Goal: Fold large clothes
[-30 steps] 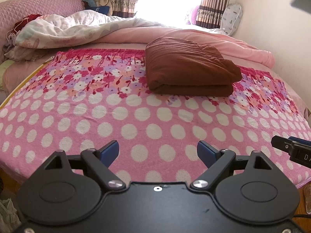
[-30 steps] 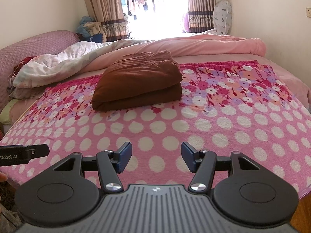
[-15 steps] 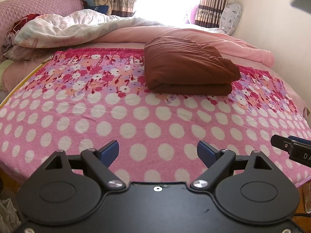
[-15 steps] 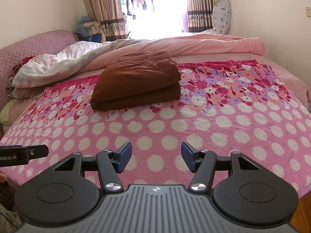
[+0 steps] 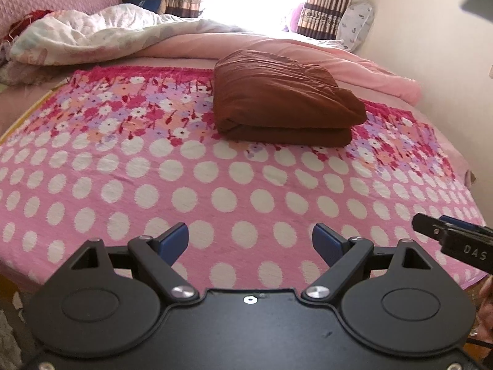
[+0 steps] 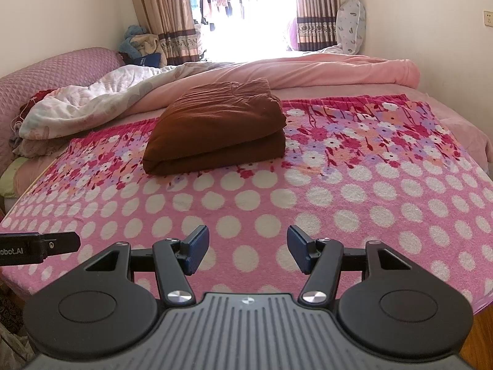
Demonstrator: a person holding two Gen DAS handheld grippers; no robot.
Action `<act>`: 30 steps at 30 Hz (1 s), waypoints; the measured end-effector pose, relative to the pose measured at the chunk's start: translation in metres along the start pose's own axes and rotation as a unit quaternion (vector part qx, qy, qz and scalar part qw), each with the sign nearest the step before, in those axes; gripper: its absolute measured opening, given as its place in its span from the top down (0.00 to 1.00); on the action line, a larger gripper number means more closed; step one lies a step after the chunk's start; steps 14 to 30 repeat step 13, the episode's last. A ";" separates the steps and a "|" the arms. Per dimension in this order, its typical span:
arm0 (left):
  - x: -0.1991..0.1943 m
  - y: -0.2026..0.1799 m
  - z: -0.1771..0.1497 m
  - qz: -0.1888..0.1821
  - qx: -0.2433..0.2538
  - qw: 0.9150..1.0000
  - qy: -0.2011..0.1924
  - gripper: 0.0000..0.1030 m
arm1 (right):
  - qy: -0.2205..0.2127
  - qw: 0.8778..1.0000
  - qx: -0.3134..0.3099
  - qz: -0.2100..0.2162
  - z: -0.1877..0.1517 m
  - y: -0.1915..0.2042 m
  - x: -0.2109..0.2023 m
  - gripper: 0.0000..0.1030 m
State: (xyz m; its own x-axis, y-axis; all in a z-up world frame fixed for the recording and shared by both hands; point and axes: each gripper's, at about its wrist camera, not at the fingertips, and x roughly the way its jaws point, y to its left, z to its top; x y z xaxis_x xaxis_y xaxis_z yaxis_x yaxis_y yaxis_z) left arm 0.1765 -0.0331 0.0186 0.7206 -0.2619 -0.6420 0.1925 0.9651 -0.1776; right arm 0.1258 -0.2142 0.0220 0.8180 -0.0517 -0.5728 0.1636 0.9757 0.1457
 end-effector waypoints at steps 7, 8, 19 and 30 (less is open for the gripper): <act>0.001 -0.002 0.001 0.008 0.004 1.000 0.002 0.13 | 0.000 1.000 0.000 0.000 0.000 0.000 0.000 0.33; 0.002 -0.002 0.001 0.010 0.005 1.000 0.002 0.13 | 0.000 1.000 0.000 0.000 0.000 0.000 0.000 0.33; 0.003 -0.001 0.002 0.013 0.005 1.000 0.003 0.13 | 0.000 1.000 0.000 0.000 0.000 0.000 0.000 0.33; 0.003 -0.001 0.002 0.013 0.005 1.000 0.003 0.13 | 0.000 1.000 0.000 0.000 0.000 0.000 0.000 0.33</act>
